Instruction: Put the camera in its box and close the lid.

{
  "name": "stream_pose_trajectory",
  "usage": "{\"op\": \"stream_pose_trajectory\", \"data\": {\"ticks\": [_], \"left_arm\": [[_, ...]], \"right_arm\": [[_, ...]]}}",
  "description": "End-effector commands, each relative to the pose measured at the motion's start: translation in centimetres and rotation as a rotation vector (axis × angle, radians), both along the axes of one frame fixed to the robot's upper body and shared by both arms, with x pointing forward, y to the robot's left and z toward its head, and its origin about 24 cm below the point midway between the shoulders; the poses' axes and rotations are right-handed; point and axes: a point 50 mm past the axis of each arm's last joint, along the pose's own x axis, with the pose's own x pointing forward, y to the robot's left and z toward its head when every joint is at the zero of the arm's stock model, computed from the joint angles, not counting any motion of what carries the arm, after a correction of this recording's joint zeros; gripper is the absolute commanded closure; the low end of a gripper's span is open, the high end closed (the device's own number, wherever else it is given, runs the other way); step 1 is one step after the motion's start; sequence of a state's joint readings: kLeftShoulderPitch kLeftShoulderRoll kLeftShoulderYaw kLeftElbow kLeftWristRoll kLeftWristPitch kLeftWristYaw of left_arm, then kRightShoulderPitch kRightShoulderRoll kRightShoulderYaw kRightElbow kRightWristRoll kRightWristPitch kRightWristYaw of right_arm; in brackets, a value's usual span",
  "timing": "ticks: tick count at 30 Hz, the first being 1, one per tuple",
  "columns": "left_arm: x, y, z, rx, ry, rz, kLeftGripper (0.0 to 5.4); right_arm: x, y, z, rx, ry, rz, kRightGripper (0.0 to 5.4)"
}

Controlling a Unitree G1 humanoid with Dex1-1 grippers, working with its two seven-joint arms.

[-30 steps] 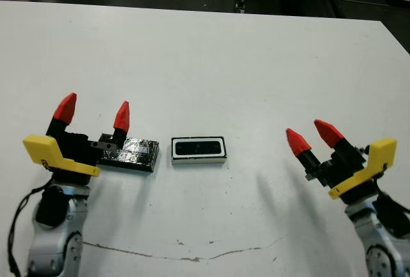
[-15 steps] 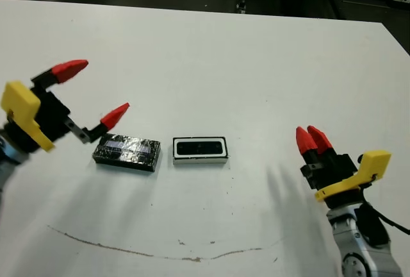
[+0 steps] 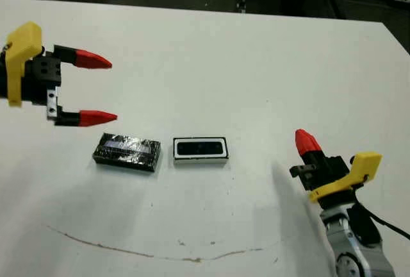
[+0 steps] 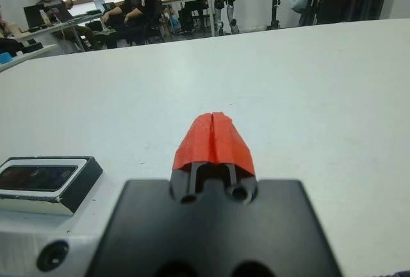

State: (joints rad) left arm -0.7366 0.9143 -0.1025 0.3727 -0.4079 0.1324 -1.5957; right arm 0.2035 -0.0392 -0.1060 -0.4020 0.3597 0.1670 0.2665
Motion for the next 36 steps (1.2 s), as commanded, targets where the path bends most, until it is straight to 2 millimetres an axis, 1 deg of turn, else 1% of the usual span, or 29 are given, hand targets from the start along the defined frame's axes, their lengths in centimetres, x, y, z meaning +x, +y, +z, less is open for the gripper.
{"op": "stream_pose_trajectory", "data": {"ticks": [1, 5, 8, 11, 15, 25, 28, 31, 34, 36], "left_arm": [[0.6, -0.6, -0.7, 0.015, 0.021, -0.058, 0.00], [0.8, -1.6, -1.1, 0.034, 0.044, -0.121, 0.00], [0.7, -2.2, -1.4, 0.060, 0.032, -0.167, 0.00], [0.5, -2.6, -2.1, 0.051, 0.027, -0.217, 0.00], [0.5, -2.9, -3.1, 0.057, 0.110, -0.212, 0.00], [0.0, -3.4, -4.9, 0.091, 0.207, -0.226, 0.00], [-0.2, -3.5, -5.2, 0.100, 0.227, -0.231, 0.00], [-0.3, -3.4, -5.8, 0.094, 0.287, -0.215, 0.00], [-0.3, -3.4, -6.3, 0.096, 0.287, -0.223, 0.00], [-0.3, -3.3, -6.7, 0.087, 0.318, -0.211, 0.00]], "right_arm": [[-0.1, -0.2, -0.1, -0.008, 0.005, -0.016, 5.38], [-0.1, -0.2, -0.1, -0.002, 0.006, -0.020, 5.38], [-0.1, -0.2, -0.2, -0.009, 0.007, -0.023, 5.38], [-0.1, -0.2, -0.2, -0.014, 0.006, -0.019, 5.38], [-0.1, -0.2, -0.3, -0.007, 0.012, -0.021, 5.38], [-0.1, -0.3, -0.4, -0.011, 0.015, -0.016, 5.38], [-0.1, -0.2, -0.4, -0.002, 0.021, -0.013, 5.38], [-0.1, -0.2, -0.4, -0.008, 0.019, -0.016, 5.38], [-0.1, -0.1, -0.5, -0.008, 0.025, -0.021, 5.38], [-0.1, -0.1, -0.6, -0.004, 0.025, -0.019, 5.38]]}}
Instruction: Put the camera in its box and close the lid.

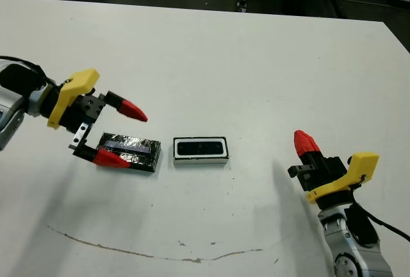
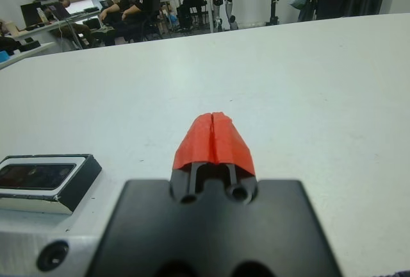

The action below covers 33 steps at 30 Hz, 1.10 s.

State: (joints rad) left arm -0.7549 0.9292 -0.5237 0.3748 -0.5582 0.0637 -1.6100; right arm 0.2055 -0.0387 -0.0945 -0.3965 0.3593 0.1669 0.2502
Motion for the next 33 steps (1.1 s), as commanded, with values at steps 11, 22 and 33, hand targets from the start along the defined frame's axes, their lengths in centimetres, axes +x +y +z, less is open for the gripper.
{"op": "stream_pose_trajectory", "data": {"ticks": [11, 22, 33], "left_arm": [[0.1, 0.6, -1.9, 0.036, 0.070, 0.050, 0.00], [0.9, 0.7, -2.2, 0.070, 0.008, 0.065, 0.00], [1.4, 0.2, -2.4, 0.102, 0.017, 0.052, 0.00]], "right_arm": [[-0.3, -0.3, -0.5, -0.018, 0.020, -0.011, 5.38], [-0.4, -0.3, -0.6, -0.011, 0.027, -0.006, 5.38], [-0.4, -0.2, -0.6, -0.007, 0.030, -0.007, 5.38]]}}
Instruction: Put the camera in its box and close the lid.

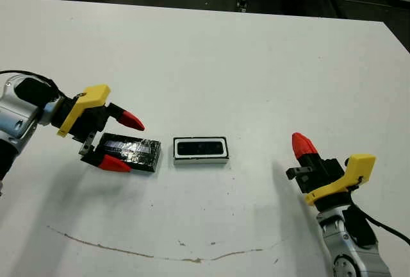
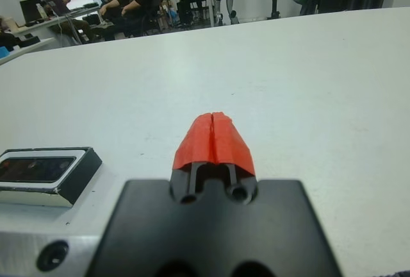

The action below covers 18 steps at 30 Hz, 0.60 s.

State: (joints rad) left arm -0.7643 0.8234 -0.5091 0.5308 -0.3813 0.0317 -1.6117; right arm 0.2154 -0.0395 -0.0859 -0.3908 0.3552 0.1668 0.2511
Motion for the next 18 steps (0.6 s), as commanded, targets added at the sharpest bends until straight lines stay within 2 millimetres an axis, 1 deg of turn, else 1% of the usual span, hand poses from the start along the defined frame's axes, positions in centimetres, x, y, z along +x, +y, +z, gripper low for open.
{"op": "stream_pose_trajectory", "data": {"ticks": [1, 4, 8, 18], "left_arm": [[0.21, -0.17, 0.20, 0.026, -0.020, -0.023, 0.00], [0.29, -0.31, 0.13, 0.043, -0.026, -0.038, 0.00], [0.37, -0.44, -0.08, 0.038, 0.013, -0.022, 0.00], [0.51, -0.35, -0.75, 0.057, -0.003, -0.029, 0.00]], "right_arm": [[-0.26, -0.28, -0.27, -0.003, 0.015, -0.013, 5.38], [-0.29, -0.26, -0.28, -0.006, 0.019, -0.018, 5.38], [-0.29, -0.27, -0.28, -0.010, 0.014, -0.013, 5.38], [-0.31, -0.26, -0.36, -0.004, 0.016, -0.007, 5.38]]}}
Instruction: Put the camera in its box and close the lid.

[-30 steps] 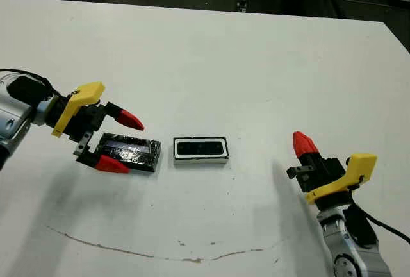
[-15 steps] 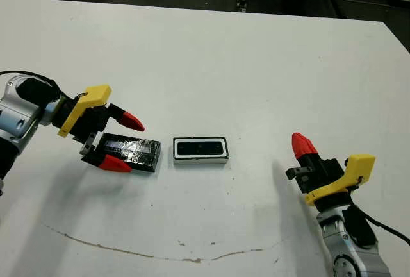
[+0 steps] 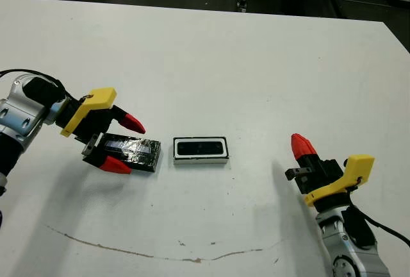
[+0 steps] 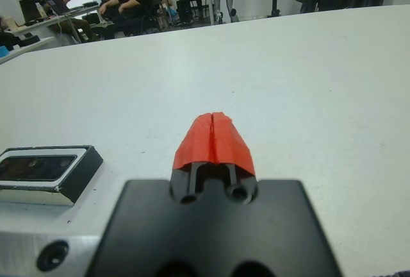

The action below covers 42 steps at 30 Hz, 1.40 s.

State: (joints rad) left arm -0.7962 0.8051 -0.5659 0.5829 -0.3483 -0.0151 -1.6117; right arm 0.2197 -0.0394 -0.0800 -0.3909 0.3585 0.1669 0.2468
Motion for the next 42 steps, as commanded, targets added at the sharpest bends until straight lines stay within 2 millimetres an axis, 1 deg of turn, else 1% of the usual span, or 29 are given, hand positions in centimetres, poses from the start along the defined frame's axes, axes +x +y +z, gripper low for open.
{"op": "stream_pose_trajectory", "data": {"ticks": [1, 6, 12, 15, 19, 23, 29, 36, 42], "left_arm": [[0.2, 0.0, -0.2, 0.007, -0.008, -0.002, 0.00], [0.3, 0.2, -0.6, 0.014, -0.026, -0.003, 0.00], [0.4, 0.5, -0.9, 0.023, 0.002, 0.058, 0.00], [0.4, 0.4, -1.0, 0.015, -0.036, 0.035, 0.00], [0.4, 0.6, -1.1, 0.015, -0.011, 0.077, 0.00], [0.4, 0.7, -1.1, 0.041, 0.028, 0.128, 0.37], [0.1, 0.6, -1.2, 0.032, 0.007, 0.106, 1.24], [0.1, 0.5, -1.4, 0.080, 0.025, 0.100, 2.24], [0.1, 0.5, -1.6, 0.115, 0.031, 0.099, 2.25]], "right_arm": [[-0.2, -0.3, -0.3, -0.009, 0.010, -0.008, 5.38], [-0.3, -0.3, -0.2, -0.017, 0.006, -0.011, 5.38], [-0.3, -0.3, -0.2, -0.016, 0.012, -0.011, 5.38], [-0.3, -0.3, -0.2, -0.018, 0.007, -0.009, 5.38], [-0.3, -0.3, -0.2, -0.014, 0.008, -0.009, 5.38], [-0.3, -0.3, -0.2, -0.009, 0.002, -0.004, 5.40], [-0.3, -0.3, -0.1, -0.015, 0.005, -0.008, 5.40], [-0.3, -0.3, 0.0, -0.008, 0.003, -0.006, 5.40], [-0.2, -0.4, 0.0, -0.005, -0.003, 0.000, 5.40]]}}
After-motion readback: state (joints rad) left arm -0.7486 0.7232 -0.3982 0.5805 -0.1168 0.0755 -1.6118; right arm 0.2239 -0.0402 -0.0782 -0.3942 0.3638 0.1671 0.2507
